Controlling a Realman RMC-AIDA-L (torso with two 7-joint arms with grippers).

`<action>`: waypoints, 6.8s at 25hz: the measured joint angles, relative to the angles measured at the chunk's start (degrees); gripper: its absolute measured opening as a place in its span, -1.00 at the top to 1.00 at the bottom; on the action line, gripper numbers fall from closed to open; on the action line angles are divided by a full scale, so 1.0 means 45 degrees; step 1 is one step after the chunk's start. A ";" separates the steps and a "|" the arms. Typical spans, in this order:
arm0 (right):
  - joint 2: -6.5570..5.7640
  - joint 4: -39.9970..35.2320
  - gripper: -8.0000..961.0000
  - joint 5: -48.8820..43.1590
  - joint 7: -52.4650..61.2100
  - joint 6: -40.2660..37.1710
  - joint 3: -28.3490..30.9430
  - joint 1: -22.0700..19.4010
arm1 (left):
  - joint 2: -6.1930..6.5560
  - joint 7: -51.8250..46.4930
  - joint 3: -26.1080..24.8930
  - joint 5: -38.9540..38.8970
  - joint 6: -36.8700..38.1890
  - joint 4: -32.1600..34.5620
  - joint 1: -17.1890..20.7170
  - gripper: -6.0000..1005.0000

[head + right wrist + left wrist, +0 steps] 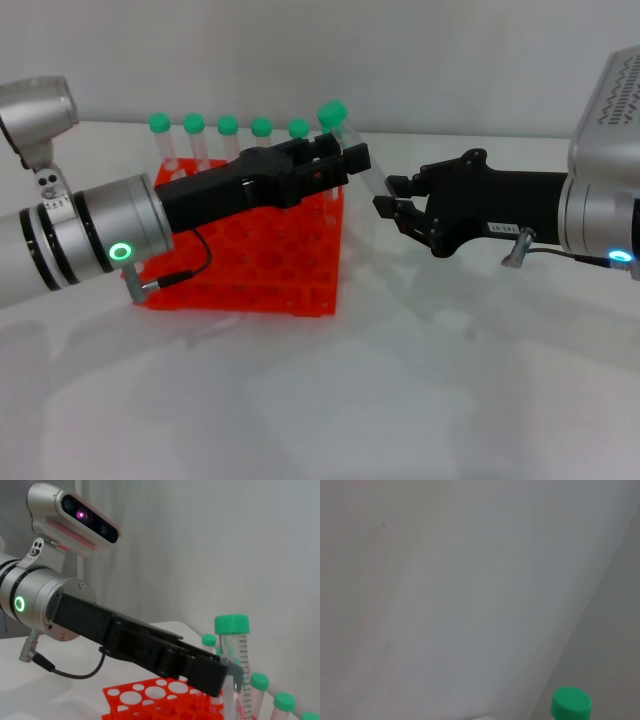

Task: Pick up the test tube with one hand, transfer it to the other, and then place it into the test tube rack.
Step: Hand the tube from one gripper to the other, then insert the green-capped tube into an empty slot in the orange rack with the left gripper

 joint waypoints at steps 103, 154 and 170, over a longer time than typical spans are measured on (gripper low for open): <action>-0.0043 0.3135 -0.77 -0.0734 0.0404 -0.0538 0.1836 -0.0165 | -0.1218 0.1074 -0.1183 0.2013 -0.6963 0.2524 0.0765 0.55; 0.0000 0.4114 -0.77 -0.0689 0.0361 -0.0746 0.1893 0.0662 | -0.1256 0.1477 -0.0718 0.2376 -0.8170 0.0927 -0.0387 0.51; -0.0007 0.4291 -0.77 -0.0690 0.0348 -0.0902 0.1906 0.0686 | -0.1248 0.1977 -0.0532 0.2276 -0.8021 0.1053 -0.0386 -0.13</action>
